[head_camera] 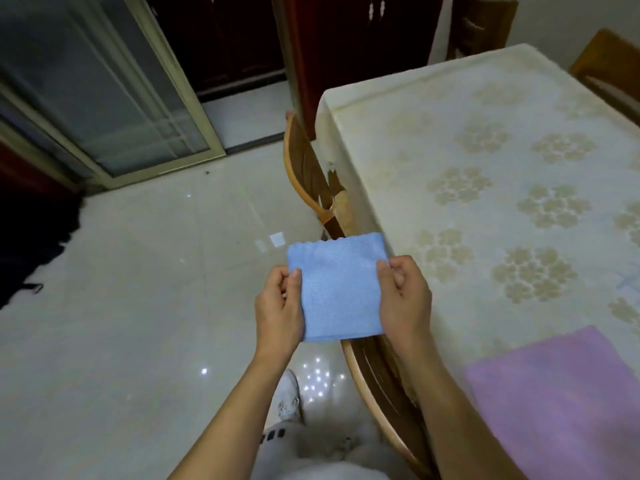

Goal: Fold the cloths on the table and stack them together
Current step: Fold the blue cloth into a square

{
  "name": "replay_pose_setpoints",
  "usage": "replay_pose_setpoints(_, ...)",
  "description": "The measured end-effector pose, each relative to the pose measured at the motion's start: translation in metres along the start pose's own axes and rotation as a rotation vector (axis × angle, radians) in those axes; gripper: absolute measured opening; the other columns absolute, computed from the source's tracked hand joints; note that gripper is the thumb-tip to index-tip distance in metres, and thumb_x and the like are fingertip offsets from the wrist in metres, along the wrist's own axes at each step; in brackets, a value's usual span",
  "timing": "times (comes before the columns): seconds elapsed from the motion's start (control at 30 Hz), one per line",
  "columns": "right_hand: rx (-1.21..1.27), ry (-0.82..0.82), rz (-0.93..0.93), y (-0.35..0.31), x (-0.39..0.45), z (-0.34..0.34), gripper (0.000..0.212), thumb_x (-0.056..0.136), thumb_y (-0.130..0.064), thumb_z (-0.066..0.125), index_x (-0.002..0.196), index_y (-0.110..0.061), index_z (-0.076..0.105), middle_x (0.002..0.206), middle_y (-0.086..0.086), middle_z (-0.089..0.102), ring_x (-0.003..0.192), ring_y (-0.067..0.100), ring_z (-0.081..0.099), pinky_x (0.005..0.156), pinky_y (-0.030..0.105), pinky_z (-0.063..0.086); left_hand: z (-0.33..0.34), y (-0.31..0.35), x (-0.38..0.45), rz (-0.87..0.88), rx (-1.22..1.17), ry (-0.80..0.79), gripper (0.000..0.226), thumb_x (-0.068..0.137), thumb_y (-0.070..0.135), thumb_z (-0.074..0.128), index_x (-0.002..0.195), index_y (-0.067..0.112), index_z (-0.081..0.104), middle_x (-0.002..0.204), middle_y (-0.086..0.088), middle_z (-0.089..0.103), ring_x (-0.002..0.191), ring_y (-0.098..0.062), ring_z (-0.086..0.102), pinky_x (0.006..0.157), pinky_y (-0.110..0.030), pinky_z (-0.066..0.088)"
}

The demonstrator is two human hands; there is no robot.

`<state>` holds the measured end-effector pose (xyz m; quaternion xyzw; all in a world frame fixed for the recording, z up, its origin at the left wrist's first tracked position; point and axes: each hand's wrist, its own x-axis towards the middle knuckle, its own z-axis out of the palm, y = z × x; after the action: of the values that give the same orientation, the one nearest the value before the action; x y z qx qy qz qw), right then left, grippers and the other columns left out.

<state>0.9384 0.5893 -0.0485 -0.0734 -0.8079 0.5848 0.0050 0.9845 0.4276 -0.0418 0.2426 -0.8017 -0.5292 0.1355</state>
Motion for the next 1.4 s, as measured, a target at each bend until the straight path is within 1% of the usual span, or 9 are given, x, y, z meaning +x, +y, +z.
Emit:
replay_pose_setpoints(0.17,0.036,-0.109,-0.069,-0.020,-0.010,0.051,0.020,0.101,-0.023,0.055,0.084,-0.012,0.054,0.051,-0.018,0.046,0.050,0.002,0.041,0.051,0.017,0.032,-0.047,-0.021,0.007,-0.052,-0.024,0.113,0.025,0.102,0.024,0.050,0.081,0.010,0.055,0.066,-0.004,0.046,0.056,-0.005,0.037,0.053,-0.020,0.031)
replay_pose_setpoints(0.27,0.053,-0.139,-0.087,-0.023,-0.014,0.086,0.021,0.097,-0.036,0.052,0.082,-0.020,0.052,0.052,-0.014,0.043,0.055,0.004,0.038,0.057,0.029,0.034,-0.073,-0.032,0.016,-0.069,-0.039,0.157,0.026,0.102,0.022,0.050,0.082,0.007,0.055,0.066,-0.004,0.045,0.056,-0.005,0.036,0.053,-0.020,0.031)
replay_pose_setpoints(0.4,0.007,-0.203,-0.096,-0.036,-0.017,0.127,0.020,0.101,-0.028,0.055,0.082,-0.020,0.055,0.053,-0.019,0.046,0.054,0.002,0.040,0.055,0.023,0.032,-0.108,-0.048,0.033,-0.100,-0.055,0.206,0.028,0.103,0.021,0.050,0.076,0.012,0.050,0.064,-0.001,0.040,0.054,-0.005,0.033,0.051,-0.019,0.029)
replay_pose_setpoints(0.6,-0.012,-0.232,-0.106,-0.063,-0.017,0.202,0.017,0.100,-0.027,0.057,0.084,-0.020,0.060,0.059,0.005,0.044,0.055,0.005,0.040,0.054,0.022,0.033,-0.165,-0.068,0.072,-0.117,-0.087,0.251,0.030,0.103,0.021,0.049,0.077,0.007,0.049,0.063,0.000,0.037,0.054,-0.006,0.031,0.050,-0.019,0.028)
replay_pose_setpoints(0.77,-0.033,-0.245,-0.100,-0.090,-0.010,0.266,0.016,0.100,-0.026,0.056,0.087,-0.017,0.060,0.054,-0.011,0.038,0.052,0.004,0.038,0.050,0.018,0.032,-0.212,-0.085,0.123,-0.117,-0.113,0.253,0.030,0.103,0.023,0.049,0.077,0.008,0.050,0.062,0.003,0.037,0.054,-0.006,0.032,0.050,-0.019,0.027)
replay_pose_setpoints(0.93,-0.050,-0.252,-0.121,-0.114,-0.005,0.321,0.017,0.101,-0.026,0.055,0.090,-0.015,0.062,0.065,0.016,0.053,0.055,0.006,0.043,0.051,0.020,0.033,-0.253,-0.099,0.167,-0.120,-0.125,0.228,0.032,0.103,0.024,0.048,0.072,0.015,0.046,0.054,0.014,0.034,0.052,-0.006,0.031,0.049,-0.018,0.025)
replay_pose_setpoints(1.17,-0.059,-0.244,-0.116,-0.130,0.004,0.364,0.017,0.101,-0.025,0.055,0.089,-0.016,0.061,0.053,-0.010,0.041,0.052,0.006,0.039,0.052,0.025,0.031,-0.283,-0.109,0.206,-0.129,-0.145,0.213,0.034,0.103,0.024,0.049,0.070,0.018,0.044,0.056,0.013,0.032,0.053,-0.006,0.028,0.049,-0.018,0.024)
replay_pose_setpoints(1.3,-0.073,-0.250,-0.136,-0.137,0.017,0.378,0.016,0.101,-0.028,0.054,0.090,-0.017,0.062,0.056,-0.001,0.045,0.053,0.008,0.042,0.051,0.026,0.033,-0.286,-0.112,0.224,-0.143,-0.154,0.215,0.033,0.103,0.026,0.049,0.072,0.016,0.046,0.055,0.013,0.033,0.053,-0.006,0.029,0.049,-0.017,0.024)
replay_pose_setpoints(1.4,-0.065,-0.263,-0.145,-0.142,0.031,0.390,0.017,0.102,-0.029,0.053,0.092,-0.019,0.062,0.054,-0.005,0.043,0.050,0.006,0.041,0.049,0.021,0.033,-0.286,-0.113,0.243,-0.149,-0.156,0.214,0.032,0.103,0.026,0.049,0.073,0.014,0.048,0.055,0.014,0.036,0.053,-0.005,0.031,0.049,-0.017,0.026)
